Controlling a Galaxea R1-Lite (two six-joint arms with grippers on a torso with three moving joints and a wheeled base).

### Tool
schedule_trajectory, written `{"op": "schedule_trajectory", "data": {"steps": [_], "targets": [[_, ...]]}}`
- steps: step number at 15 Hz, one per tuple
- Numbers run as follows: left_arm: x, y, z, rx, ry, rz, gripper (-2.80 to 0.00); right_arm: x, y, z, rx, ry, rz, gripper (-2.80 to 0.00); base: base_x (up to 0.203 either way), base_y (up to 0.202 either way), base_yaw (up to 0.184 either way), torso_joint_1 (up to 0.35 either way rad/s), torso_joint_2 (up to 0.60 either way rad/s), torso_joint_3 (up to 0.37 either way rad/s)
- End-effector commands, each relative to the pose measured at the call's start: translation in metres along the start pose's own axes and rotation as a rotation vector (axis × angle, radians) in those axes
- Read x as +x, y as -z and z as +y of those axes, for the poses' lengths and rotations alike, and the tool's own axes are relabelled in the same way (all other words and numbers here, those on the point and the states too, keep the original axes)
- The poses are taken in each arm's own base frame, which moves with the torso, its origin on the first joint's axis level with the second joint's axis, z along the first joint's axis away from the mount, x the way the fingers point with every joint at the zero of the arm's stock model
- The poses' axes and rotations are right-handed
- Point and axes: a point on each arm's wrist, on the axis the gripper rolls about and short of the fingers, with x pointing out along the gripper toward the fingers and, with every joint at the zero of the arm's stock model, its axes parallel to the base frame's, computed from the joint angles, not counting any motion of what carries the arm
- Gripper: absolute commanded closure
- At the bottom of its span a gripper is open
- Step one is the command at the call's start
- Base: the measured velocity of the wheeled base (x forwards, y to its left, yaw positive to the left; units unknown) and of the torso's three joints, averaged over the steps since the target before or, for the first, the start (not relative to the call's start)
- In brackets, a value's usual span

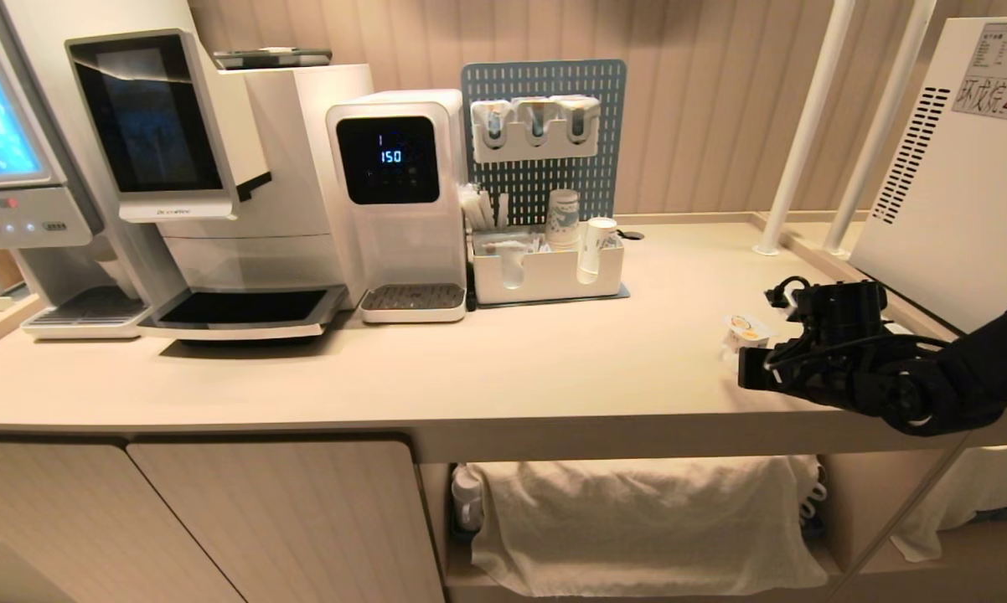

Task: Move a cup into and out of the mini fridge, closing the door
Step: Put the yoghurt in the freezer

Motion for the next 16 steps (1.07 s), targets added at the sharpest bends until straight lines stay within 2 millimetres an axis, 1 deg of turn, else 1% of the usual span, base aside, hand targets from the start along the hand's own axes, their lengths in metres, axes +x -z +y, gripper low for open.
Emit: {"op": "schedule_trajectory", "data": {"steps": [1, 3, 8, 10, 14, 16], "targets": [[0.000, 0.000, 0.000, 0.000, 0.000, -0.001, 0.00, 0.002, -0.001, 0.000, 0.005, 0.001, -0.012, -2.80, 0.000, 0.000, 0.000, 0.000, 0.00, 0.000], [0.000, 0.000, 0.000, 0.000, 0.000, -0.001, 0.00, 0.006, -0.003, 0.000, 0.012, 0.003, -0.019, -2.80, 0.000, 0.000, 0.000, 0.000, 0.00, 0.000], [0.000, 0.000, 0.000, 0.000, 0.000, 0.001, 0.00, 0.025, -0.014, -0.008, 0.034, 0.021, -0.048, -2.80, 0.000, 0.000, 0.000, 0.000, 0.00, 0.000], [0.000, 0.000, 0.000, 0.000, -0.001, -0.001, 0.00, 0.032, -0.016, -0.010, 0.037, 0.027, -0.053, -2.80, 0.000, 0.000, 0.000, 0.000, 0.00, 0.000], [0.000, 0.000, 0.000, 0.000, 0.000, -0.001, 0.00, 0.050, -0.017, -0.009, 0.038, 0.026, -0.062, -2.80, 0.000, 0.000, 0.000, 0.000, 0.00, 0.000], [0.000, 0.000, 0.000, 0.000, 0.000, -0.001, 0.00, 0.055, -0.018, -0.011, 0.040, 0.031, -0.066, -2.80, 0.000, 0.000, 0.000, 0.000, 0.00, 0.000]]}}
